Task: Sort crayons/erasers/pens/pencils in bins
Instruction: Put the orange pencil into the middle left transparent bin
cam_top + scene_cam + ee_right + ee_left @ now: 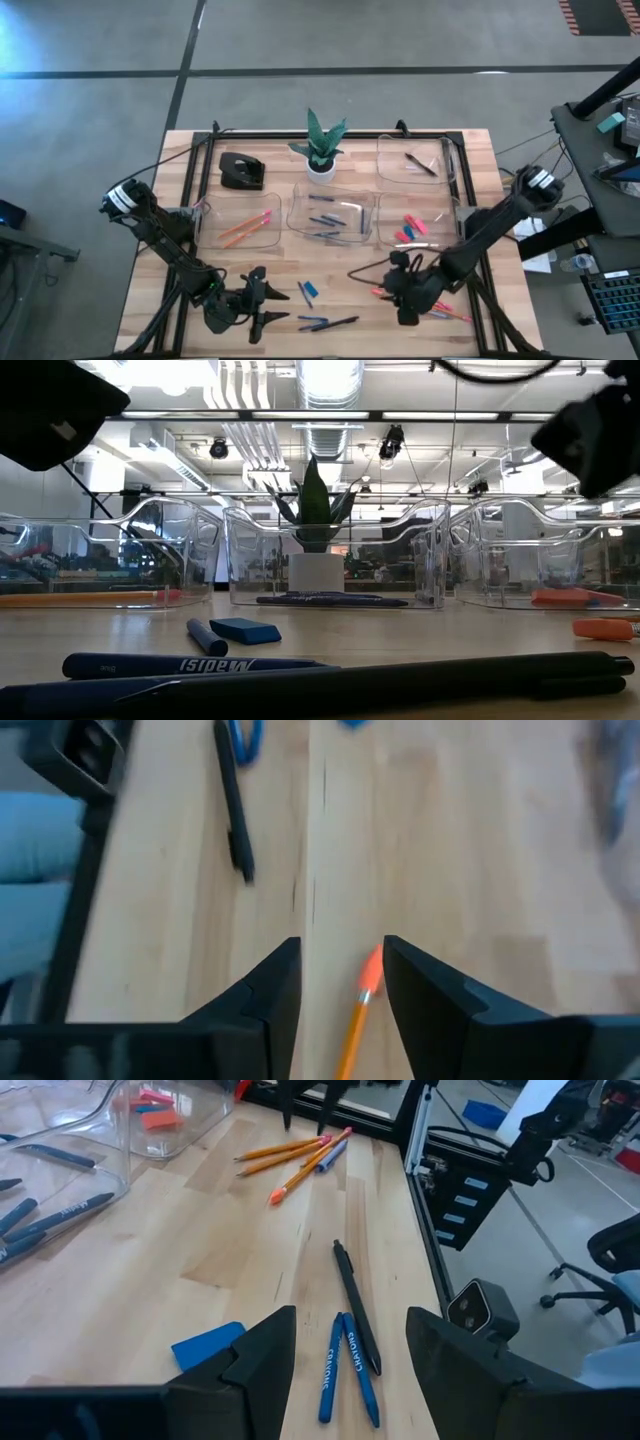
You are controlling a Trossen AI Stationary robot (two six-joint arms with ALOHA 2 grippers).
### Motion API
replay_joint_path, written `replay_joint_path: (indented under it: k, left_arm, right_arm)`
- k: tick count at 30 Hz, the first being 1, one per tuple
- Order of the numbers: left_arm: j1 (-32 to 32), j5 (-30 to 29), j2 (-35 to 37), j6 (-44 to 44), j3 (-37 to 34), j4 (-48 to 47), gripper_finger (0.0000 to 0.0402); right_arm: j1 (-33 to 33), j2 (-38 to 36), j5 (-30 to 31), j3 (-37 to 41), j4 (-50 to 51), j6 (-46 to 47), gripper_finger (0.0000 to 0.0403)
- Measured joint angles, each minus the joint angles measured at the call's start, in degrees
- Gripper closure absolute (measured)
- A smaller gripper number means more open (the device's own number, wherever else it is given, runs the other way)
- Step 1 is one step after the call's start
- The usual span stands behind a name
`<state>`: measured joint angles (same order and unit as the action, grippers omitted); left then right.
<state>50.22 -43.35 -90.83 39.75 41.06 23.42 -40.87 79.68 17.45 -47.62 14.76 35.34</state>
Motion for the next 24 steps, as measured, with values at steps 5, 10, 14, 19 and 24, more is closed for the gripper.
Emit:
replay_joint_path:
  k: [5, 10, 14, 19, 24]
  left_arm:
    - [0.0, 0.0, 0.0, 0.1, 0.0, 0.1, 0.0223]
    - [0.0, 0.0, 0.0, 0.1, -0.1, 0.1, 0.0223]
    - [0.0, 0.0, 0.0, 0.1, -0.1, 0.1, 0.0223]
    - [0.0, 0.0, 0.0, 0.3, -0.1, 0.1, 0.0223]
    - [-0.1, 0.0, 0.0, 0.3, -0.1, 0.1, 0.0223]
  right_arm:
    - [-0.4, 5.1, -3.5, -0.8, 0.1, 5.5, 0.0276]
    - [-0.4, 8.7, -4.0, -4.0, 6.5, 8.1, 0.028]
    - [-0.4, 11.7, -4.2, -7.9, 14.6, 10.5, 0.028]
    - [-0.4, 15.5, -5.7, -12.7, 20.0, 11.3, 0.0284]
    - [-0.4, 19.0, -5.7, -16.3, 25.1, 11.1, 0.0292]
